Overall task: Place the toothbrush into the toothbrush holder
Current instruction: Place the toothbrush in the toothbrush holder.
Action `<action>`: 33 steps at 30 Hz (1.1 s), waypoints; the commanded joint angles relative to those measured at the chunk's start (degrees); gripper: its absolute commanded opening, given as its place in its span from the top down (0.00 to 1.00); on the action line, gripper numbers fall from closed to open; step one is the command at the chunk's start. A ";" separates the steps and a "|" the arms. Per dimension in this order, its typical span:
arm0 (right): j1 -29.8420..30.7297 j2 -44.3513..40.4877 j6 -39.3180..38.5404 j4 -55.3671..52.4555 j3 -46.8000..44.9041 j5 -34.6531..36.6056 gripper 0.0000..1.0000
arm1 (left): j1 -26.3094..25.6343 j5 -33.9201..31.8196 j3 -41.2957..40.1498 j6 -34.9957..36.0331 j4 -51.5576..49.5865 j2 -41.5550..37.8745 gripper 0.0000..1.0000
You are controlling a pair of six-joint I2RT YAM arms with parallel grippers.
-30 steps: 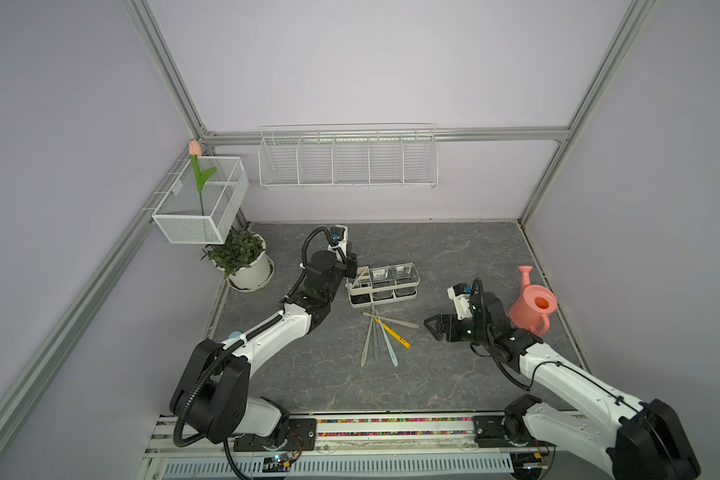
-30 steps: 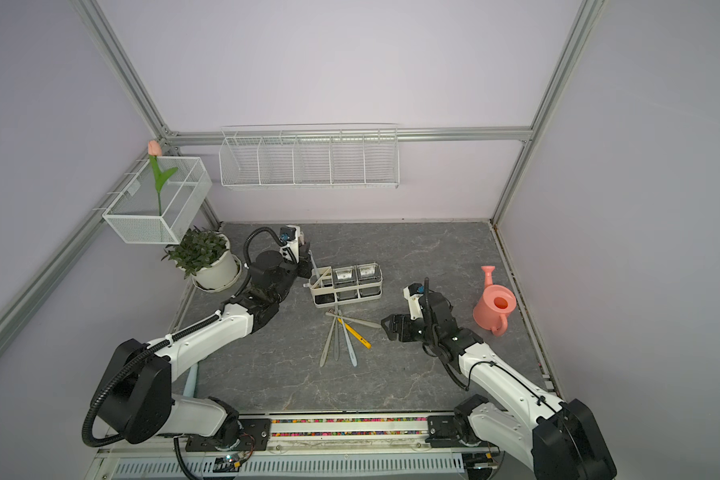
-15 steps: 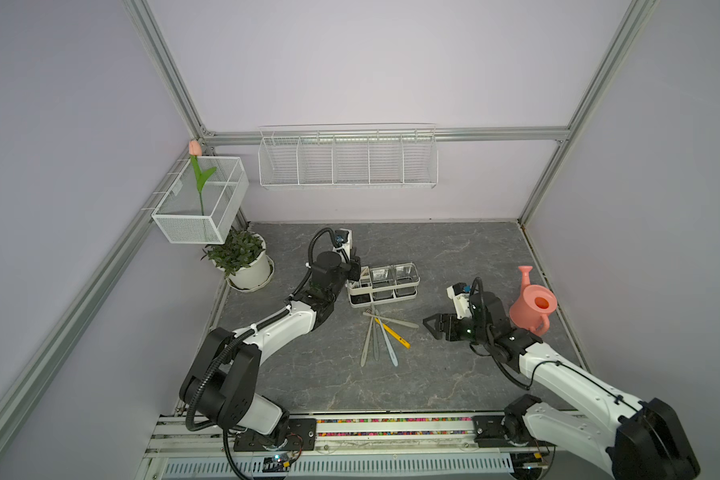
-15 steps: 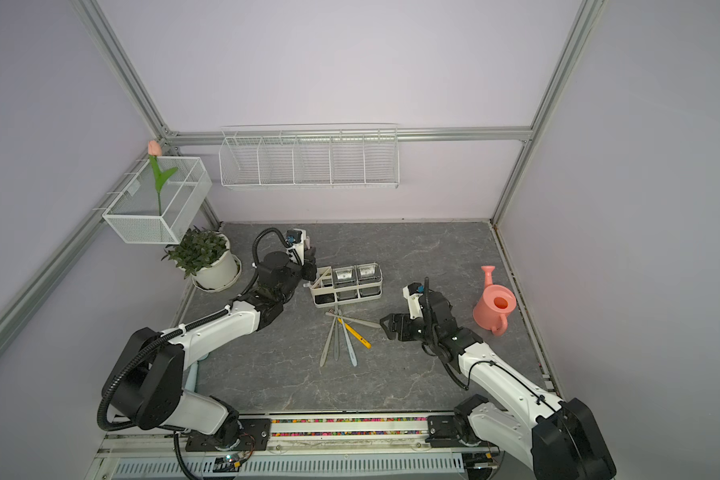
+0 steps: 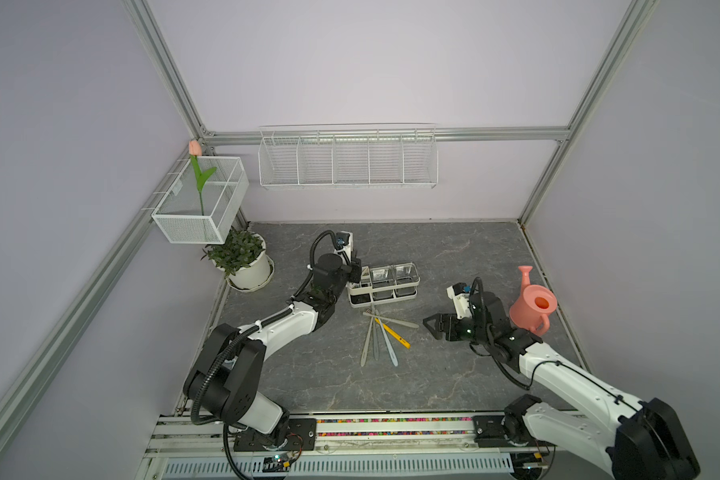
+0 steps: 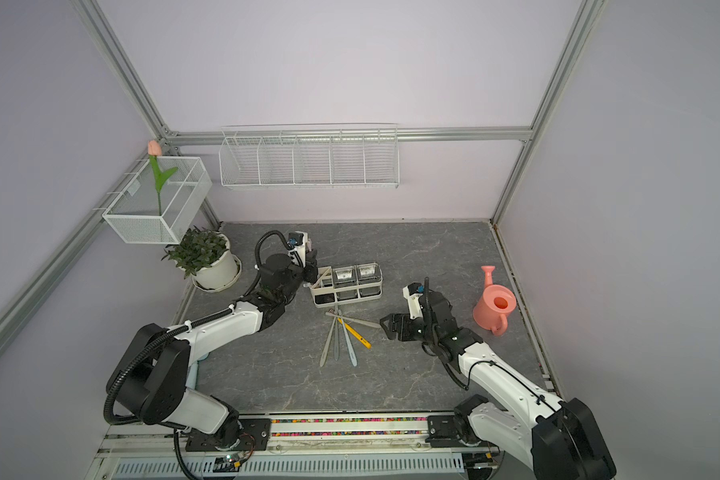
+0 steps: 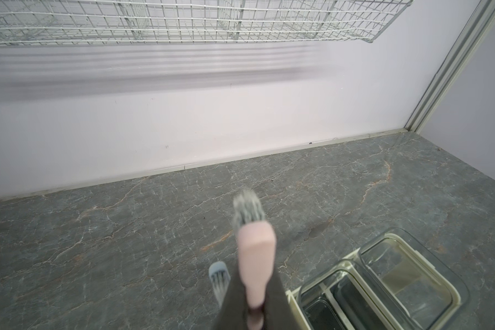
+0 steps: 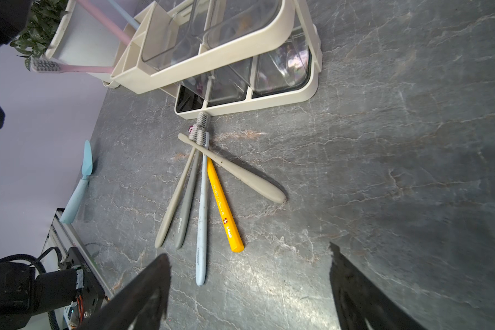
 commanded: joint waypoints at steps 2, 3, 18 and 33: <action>-0.21 -0.33 0.10 1.01 -1.20 -0.68 0.11 | 0.30 0.72 -1.39 -1.47 3.14 1.17 1.00; -0.24 -0.50 -0.10 1.01 -1.29 -0.83 0.11 | 0.30 0.90 -1.52 -1.74 3.29 1.38 1.00; -0.29 -2.62 -0.50 0.03 -2.32 0.65 0.11 | 0.32 1.15 -2.34 -2.82 4.17 3.41 1.00; -0.24 -2.70 -0.85 -0.57 -2.36 1.01 0.11 | 0.31 1.99 -2.47 -2.87 5.01 5.95 1.00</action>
